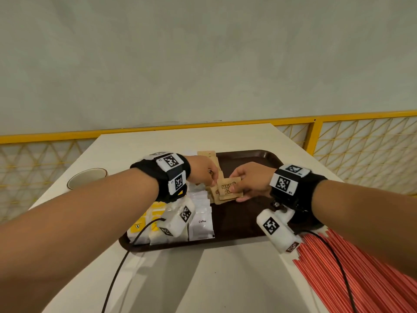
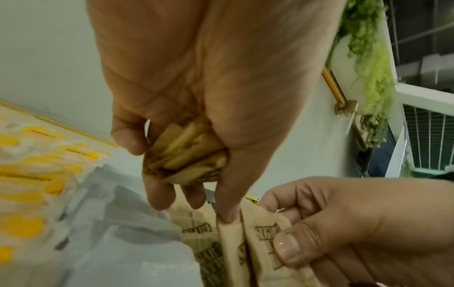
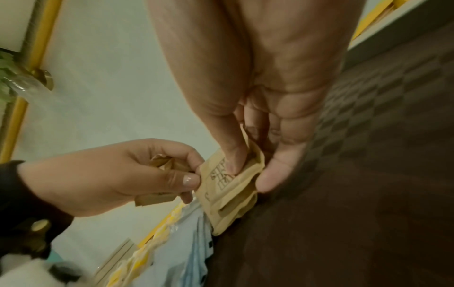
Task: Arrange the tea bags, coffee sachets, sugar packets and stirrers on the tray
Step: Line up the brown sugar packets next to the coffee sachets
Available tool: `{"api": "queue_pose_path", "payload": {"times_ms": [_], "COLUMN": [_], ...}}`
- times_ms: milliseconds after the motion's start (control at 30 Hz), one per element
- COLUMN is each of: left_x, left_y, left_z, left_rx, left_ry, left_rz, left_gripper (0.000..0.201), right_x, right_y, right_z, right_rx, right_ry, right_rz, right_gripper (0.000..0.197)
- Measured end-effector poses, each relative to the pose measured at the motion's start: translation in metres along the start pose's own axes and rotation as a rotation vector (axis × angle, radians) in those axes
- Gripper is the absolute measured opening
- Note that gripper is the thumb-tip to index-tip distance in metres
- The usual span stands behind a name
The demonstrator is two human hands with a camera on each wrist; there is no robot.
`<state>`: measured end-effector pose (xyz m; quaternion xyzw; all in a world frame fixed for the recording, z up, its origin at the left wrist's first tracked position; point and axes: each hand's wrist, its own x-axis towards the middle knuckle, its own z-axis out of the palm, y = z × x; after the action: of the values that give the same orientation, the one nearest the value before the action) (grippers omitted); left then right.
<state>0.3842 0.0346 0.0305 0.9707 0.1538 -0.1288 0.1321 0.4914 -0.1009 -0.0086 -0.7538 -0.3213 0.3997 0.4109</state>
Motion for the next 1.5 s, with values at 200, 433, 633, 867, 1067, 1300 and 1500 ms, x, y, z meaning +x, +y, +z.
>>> {"api": "queue_pose_path", "payload": {"times_ms": [200,433,633,867,1067,1300,1500], "left_x": [0.013,0.019,0.017,0.021,0.021,0.023,0.023], "left_y": [0.006,0.002,0.004,0.006,0.008,0.009,0.013], "left_z": [0.004,0.009,0.0,0.004,0.004,0.004,0.002], "left_rx": [0.084,0.074,0.111,0.169,0.214,0.304,0.387], "left_ry": [-0.014,0.022,0.007,-0.039,-0.038,-0.034,-0.008], "left_rz": [-0.015,-0.05,-0.053,-0.068,-0.043,-0.015,0.002], "left_gripper": [0.01,0.006,0.009,0.018,0.02,0.022,0.023], "right_x": [0.006,0.001,-0.001,0.0,0.005,0.005,0.005], "right_y": [0.01,0.007,0.004,0.003,0.0,-0.002,0.0], "right_z": [-0.001,-0.005,-0.002,0.006,0.009,0.004,0.003], "right_rx": [-0.055,-0.12,-0.155,-0.171,-0.233,-0.218,-0.183], "right_ry": [0.052,0.021,0.001,-0.015,0.007,0.027,0.001], "right_rz": [-0.004,0.023,0.019,0.009,0.029,0.057,0.066], "right_gripper": [0.014,0.016,0.018,0.018,0.023,0.025,0.022]}}
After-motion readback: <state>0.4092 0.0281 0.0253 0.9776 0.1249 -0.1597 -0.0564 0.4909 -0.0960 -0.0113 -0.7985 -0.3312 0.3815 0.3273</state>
